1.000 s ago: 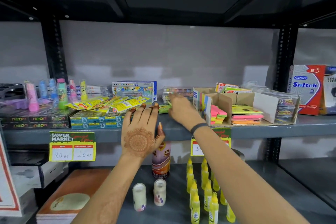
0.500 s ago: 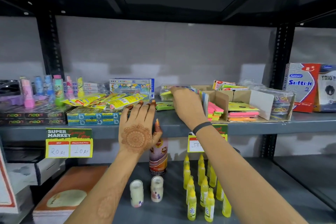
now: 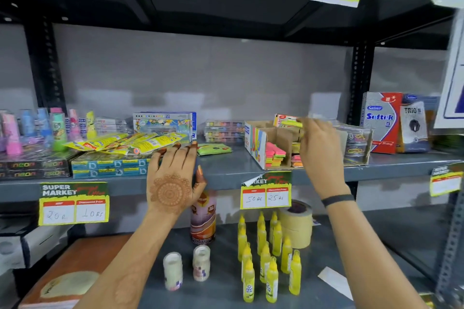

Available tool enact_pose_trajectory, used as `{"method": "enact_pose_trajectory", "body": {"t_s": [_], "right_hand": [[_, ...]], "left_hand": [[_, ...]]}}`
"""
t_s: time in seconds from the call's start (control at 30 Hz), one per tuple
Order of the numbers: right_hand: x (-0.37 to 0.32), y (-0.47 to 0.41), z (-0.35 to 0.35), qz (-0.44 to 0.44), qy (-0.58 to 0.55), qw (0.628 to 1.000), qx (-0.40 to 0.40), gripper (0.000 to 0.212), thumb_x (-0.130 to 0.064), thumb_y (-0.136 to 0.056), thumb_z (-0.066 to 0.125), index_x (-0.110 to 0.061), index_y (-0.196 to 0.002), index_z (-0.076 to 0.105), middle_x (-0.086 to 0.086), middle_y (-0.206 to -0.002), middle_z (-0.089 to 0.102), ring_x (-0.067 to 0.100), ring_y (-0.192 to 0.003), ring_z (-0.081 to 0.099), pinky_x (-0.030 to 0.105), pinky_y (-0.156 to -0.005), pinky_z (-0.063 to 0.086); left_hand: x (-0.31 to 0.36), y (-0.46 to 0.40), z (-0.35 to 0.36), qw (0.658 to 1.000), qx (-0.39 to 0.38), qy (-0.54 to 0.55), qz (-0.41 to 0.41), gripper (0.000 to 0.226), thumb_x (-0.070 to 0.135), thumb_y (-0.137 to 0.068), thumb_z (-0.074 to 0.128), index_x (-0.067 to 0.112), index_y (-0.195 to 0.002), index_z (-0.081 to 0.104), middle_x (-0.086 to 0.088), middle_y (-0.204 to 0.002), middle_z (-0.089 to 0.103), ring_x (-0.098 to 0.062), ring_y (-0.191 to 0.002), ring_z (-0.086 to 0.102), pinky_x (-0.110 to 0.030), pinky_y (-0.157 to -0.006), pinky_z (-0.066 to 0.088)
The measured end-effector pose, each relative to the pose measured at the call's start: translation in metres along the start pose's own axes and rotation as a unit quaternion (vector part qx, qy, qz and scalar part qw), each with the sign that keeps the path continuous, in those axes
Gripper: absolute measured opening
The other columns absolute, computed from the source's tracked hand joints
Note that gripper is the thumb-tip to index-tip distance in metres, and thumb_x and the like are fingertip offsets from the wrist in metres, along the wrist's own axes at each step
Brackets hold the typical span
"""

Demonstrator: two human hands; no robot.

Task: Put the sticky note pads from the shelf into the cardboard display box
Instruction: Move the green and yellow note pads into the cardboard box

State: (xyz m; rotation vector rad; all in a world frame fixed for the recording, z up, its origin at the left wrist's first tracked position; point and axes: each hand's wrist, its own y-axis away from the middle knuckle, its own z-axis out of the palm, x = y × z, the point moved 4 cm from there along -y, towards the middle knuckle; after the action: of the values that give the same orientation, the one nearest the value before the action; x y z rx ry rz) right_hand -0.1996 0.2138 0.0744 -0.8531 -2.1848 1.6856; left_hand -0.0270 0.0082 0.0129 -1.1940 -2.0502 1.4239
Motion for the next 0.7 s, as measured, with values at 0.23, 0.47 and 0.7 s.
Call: {"method": "enact_pose_trajectory", "body": {"t_s": [0.23,0.47,0.7], "right_hand": [[0.006,0.024,0.015,-0.032,0.024,0.998,-0.038,0.023,0.016,-0.067,0.059,0.003,-0.085,0.064,0.022,-0.076,0.068,0.037,-0.073,0.061,0.047,-0.074,0.050],[-0.010,0.025,0.007,-0.024,-0.024,0.999,-0.005,0.023,0.010,-0.075,0.057,0.005,-0.096,0.066,0.023,-0.094,0.070,0.038,-0.091,0.061,0.045,-0.089,0.045],[-0.118,0.013,0.008,-0.137,-0.169,0.975,0.043,0.034,0.003,-0.077,0.047,0.003,-0.107,0.064,0.017,-0.108,0.069,0.029,-0.104,0.061,0.036,-0.104,0.036]], "left_hand": [[0.000,0.001,-0.002,1.000,0.014,-0.003,0.003,0.049,0.031,-0.083,0.042,0.001,-0.116,0.064,-0.015,-0.105,0.067,-0.033,-0.096,0.060,-0.047,-0.088,0.040],[0.000,0.000,-0.001,1.000,0.008,0.003,0.000,0.051,0.032,-0.081,0.042,0.002,-0.117,0.064,-0.015,-0.106,0.067,-0.033,-0.097,0.060,-0.047,-0.089,0.040],[0.000,0.001,0.000,1.000,0.022,-0.007,0.004,0.051,0.031,-0.081,0.042,0.003,-0.116,0.066,-0.013,-0.105,0.068,-0.033,-0.098,0.063,-0.047,-0.090,0.039]]}}
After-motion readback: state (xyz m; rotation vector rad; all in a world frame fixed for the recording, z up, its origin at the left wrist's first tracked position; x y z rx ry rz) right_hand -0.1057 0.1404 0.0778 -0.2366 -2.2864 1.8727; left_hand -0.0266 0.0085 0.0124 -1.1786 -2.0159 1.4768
